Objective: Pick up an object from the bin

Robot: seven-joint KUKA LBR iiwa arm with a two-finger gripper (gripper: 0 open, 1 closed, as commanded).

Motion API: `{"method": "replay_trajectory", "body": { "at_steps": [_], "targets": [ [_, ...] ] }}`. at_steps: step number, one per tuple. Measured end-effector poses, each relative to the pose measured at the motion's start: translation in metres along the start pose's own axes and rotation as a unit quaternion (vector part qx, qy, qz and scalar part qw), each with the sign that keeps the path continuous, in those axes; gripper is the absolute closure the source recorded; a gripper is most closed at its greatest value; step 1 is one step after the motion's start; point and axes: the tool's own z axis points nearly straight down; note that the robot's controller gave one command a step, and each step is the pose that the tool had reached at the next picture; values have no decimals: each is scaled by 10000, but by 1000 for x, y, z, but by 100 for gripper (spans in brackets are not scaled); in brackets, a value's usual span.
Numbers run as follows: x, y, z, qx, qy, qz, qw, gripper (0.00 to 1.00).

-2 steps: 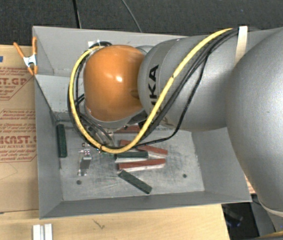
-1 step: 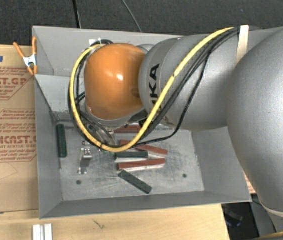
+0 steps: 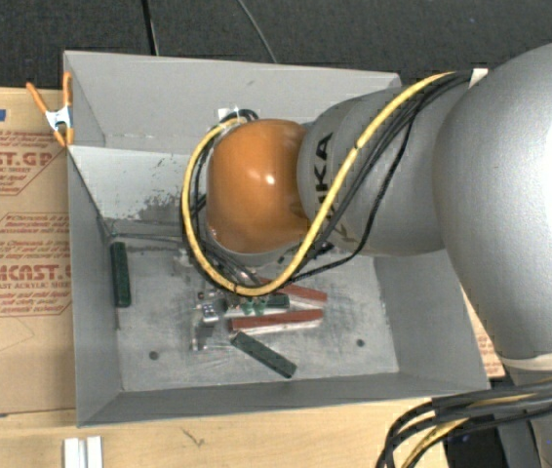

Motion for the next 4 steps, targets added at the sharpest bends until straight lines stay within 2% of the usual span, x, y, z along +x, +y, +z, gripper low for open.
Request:
{"method": "replay_trajectory", "body": {
  "at_steps": [1,2,3,4],
  "targets": [
    [8,-20,21,12,42,-52,10000,0],
    [-1,-33,65,2,-6,-333,9994,0],
    [13,-79,73,3,33,455,9990,100],
    [13,-79,74,1,22,457,9990,0]
  ]
}}
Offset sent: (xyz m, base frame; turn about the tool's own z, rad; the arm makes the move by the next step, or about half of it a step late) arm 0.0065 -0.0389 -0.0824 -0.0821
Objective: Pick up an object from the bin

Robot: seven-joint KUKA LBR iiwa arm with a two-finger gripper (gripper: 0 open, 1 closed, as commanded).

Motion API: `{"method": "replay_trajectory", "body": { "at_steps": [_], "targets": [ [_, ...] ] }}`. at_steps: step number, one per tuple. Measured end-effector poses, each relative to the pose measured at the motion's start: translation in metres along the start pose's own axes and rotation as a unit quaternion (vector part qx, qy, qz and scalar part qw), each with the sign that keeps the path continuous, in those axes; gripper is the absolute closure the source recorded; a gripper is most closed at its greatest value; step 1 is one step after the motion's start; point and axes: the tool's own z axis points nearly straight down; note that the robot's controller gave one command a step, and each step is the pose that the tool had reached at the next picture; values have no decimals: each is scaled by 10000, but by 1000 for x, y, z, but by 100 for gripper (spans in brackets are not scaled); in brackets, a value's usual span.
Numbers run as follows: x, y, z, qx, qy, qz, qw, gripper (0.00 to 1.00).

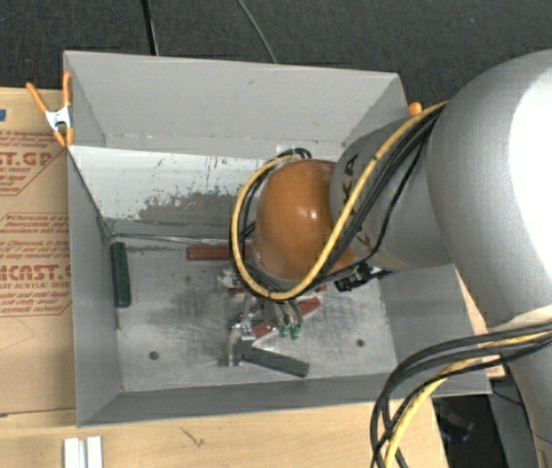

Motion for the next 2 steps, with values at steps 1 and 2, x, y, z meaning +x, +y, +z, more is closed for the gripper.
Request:
{"method": "replay_trajectory", "body": {
  "at_steps": [1,2],
  "targets": [
    [0,0,0,-1,1,2,10000,0],
    [29,-76,6,-5,-3,-1581,9874,100]
  ]
}}
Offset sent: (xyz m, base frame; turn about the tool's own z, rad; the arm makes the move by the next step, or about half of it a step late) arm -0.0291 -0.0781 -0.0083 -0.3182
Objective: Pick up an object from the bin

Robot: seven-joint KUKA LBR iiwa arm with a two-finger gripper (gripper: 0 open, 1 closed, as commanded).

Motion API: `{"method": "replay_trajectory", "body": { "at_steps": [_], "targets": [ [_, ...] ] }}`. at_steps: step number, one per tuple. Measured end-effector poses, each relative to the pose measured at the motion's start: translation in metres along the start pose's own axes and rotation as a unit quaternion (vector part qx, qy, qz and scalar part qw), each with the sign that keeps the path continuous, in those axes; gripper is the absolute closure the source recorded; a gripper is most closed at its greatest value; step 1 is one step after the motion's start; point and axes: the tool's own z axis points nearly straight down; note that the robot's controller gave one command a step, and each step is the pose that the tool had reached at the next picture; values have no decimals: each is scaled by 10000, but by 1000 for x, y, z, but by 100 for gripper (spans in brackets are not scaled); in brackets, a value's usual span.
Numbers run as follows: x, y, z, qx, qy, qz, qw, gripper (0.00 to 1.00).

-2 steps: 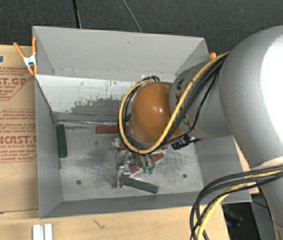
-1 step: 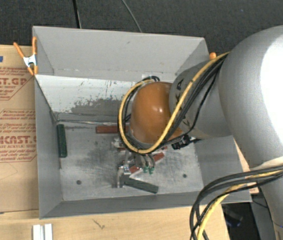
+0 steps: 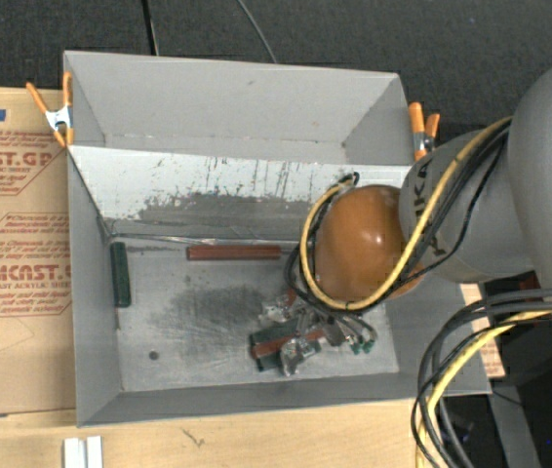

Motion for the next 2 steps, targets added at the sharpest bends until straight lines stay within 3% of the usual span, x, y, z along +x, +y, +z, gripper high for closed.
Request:
{"method": "replay_trajectory", "body": {
  "at_steps": [1,2],
  "targets": [
    [0,0,0,0,0,-2,10000,100],
    [6,-9,-158,10,-9,-139,9999,100]
  ]
}}
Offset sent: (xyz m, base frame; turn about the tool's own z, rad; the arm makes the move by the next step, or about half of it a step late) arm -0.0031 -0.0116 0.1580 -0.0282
